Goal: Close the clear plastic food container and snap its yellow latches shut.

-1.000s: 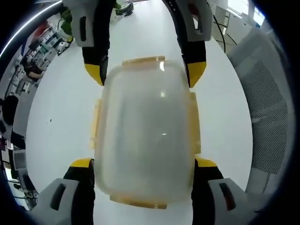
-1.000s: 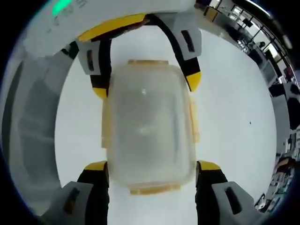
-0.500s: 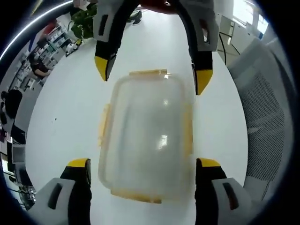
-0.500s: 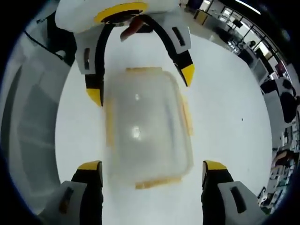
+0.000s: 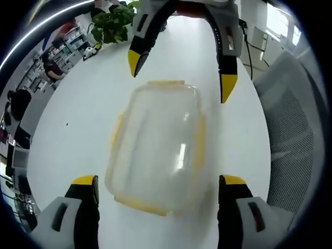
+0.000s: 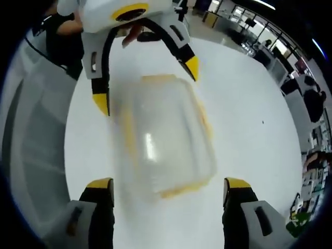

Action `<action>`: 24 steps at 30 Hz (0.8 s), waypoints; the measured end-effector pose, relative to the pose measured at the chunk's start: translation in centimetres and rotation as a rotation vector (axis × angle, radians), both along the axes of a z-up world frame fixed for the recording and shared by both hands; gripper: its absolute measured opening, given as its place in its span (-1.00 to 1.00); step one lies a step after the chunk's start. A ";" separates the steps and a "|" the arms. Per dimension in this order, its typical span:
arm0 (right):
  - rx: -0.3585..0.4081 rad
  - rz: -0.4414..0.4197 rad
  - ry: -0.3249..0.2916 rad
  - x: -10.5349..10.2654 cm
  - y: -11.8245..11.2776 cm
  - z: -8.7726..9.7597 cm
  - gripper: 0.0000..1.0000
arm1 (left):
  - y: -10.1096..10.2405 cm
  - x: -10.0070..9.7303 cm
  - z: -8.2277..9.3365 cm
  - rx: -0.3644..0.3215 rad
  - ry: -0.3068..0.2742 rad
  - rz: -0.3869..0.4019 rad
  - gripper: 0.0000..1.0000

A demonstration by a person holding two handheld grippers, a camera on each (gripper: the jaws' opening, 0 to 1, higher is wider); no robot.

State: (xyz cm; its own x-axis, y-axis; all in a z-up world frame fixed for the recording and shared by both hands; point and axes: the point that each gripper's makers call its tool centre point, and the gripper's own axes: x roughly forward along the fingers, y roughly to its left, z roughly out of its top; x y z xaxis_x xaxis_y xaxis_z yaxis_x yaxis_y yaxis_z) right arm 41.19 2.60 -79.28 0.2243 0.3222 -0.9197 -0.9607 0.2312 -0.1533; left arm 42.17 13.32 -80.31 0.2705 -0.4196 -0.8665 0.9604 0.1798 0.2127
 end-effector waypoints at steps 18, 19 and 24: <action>0.168 -0.183 -0.026 -1.4 0.0 0.9 0.68 | 0.2 -2.0 1.2 -0.149 -0.011 0.090 0.98; 0.179 -0.194 -0.035 -1.4 -0.1 1.1 0.68 | 0.2 -2.2 1.3 -0.159 -0.010 0.098 0.98; 0.190 -0.206 -0.053 -2.3 -0.4 1.4 0.68 | 0.1 -2.9 1.8 -0.200 -0.028 0.118 0.98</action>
